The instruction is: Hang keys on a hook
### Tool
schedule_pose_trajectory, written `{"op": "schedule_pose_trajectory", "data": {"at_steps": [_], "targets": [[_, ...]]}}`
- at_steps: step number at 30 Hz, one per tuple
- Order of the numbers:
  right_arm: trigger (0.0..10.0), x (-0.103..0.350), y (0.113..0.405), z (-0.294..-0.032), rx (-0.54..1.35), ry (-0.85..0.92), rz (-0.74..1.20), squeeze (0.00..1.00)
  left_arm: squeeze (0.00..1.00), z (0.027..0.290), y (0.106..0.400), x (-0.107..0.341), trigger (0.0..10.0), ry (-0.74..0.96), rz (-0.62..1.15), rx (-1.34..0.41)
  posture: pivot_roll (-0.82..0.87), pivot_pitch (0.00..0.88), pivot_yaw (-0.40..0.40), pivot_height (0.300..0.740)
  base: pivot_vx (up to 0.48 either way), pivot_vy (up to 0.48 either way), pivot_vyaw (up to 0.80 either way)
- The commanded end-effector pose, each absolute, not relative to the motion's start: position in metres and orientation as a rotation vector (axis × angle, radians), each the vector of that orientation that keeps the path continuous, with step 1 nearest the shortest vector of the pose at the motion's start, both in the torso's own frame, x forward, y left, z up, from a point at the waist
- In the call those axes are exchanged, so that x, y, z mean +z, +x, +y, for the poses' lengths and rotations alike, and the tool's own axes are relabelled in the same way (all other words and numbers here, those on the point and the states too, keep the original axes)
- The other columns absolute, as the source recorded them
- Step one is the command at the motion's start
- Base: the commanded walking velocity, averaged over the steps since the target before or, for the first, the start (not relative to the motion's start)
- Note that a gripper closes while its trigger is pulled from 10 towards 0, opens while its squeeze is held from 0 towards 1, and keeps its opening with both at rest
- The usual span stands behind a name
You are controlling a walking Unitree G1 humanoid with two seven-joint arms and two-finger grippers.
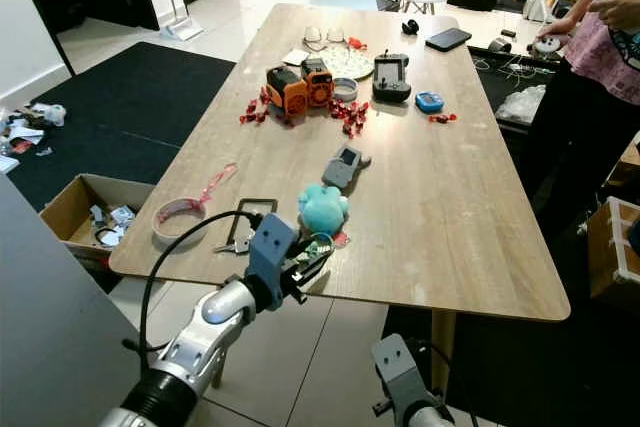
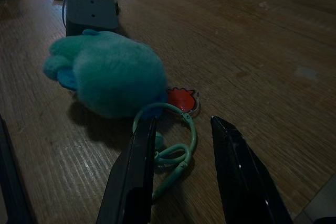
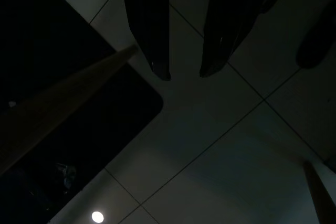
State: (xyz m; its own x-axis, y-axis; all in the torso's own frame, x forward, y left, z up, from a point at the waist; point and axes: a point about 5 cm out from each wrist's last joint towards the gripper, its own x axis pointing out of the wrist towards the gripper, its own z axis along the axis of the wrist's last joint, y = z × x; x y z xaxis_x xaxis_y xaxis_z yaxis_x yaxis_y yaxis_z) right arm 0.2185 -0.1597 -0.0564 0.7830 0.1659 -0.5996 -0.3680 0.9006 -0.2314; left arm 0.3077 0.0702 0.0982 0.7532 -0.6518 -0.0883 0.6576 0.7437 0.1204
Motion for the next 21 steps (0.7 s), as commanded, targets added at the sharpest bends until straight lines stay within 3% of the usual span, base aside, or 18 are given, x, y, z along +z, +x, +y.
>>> {"op": "schedule_pose_trajectory", "data": {"at_steps": [1,7,8,10,11,15,16,17,21], "targets": [[10.0,-0.060,0.214,-0.159,0.306,-0.353,0.629,0.00,0.00,0.064,0.308,0.098,10.0,0.168,0.033,-0.719,0.04,0.124,-0.031,0.740,0.000,0.000,0.00],[10.0,-0.059,0.214,-0.159,0.306,-0.353,0.628,0.00,0.00,0.065,0.313,0.099,10.0,0.189,0.032,-0.691,0.04,0.125,-0.031,0.740,0.000,0.000,0.00],[10.0,-0.060,0.214,-0.159,0.306,-0.353,0.628,0.00,0.16,0.064,0.314,0.101,10.0,0.178,0.034,-0.691,0.04,0.130,-0.029,0.740,0.000,0.000,0.00],[10.0,-0.060,0.214,-0.160,0.306,-0.353,0.628,0.00,0.16,0.064,0.315,0.102,10.0,0.169,0.035,-0.692,0.04,0.132,-0.029,0.740,0.000,0.000,0.00],[10.0,-0.060,0.213,-0.160,0.307,-0.354,0.629,0.00,0.70,0.064,0.315,0.103,10.0,0.167,0.035,-0.695,0.04,0.134,-0.029,0.740,0.000,0.000,0.00],[10.0,-0.060,0.212,-0.159,0.308,-0.353,0.629,0.00,0.68,0.063,0.315,0.103,10.0,0.185,0.036,-0.700,0.04,0.136,-0.028,0.740,0.000,0.000,0.00],[10.0,-0.060,0.212,-0.159,0.309,-0.353,0.630,0.00,0.38,0.063,0.315,0.101,10.0,0.198,0.048,-0.701,0.04,0.139,-0.025,0.740,0.000,0.000,0.00],[10.0,-0.061,0.212,-0.159,0.309,-0.352,0.630,0.00,0.00,0.063,0.314,0.097,10.0,0.224,0.076,-0.709,0.04,0.139,-0.025,0.740,0.000,0.000,0.00],[10.0,-0.061,0.211,-0.159,0.308,-0.351,0.631,0.00,0.00,0.063,0.313,0.092,10.0,0.252,0.117,-0.722,0.04,0.139,-0.024,0.740,0.000,0.000,0.00]]}}
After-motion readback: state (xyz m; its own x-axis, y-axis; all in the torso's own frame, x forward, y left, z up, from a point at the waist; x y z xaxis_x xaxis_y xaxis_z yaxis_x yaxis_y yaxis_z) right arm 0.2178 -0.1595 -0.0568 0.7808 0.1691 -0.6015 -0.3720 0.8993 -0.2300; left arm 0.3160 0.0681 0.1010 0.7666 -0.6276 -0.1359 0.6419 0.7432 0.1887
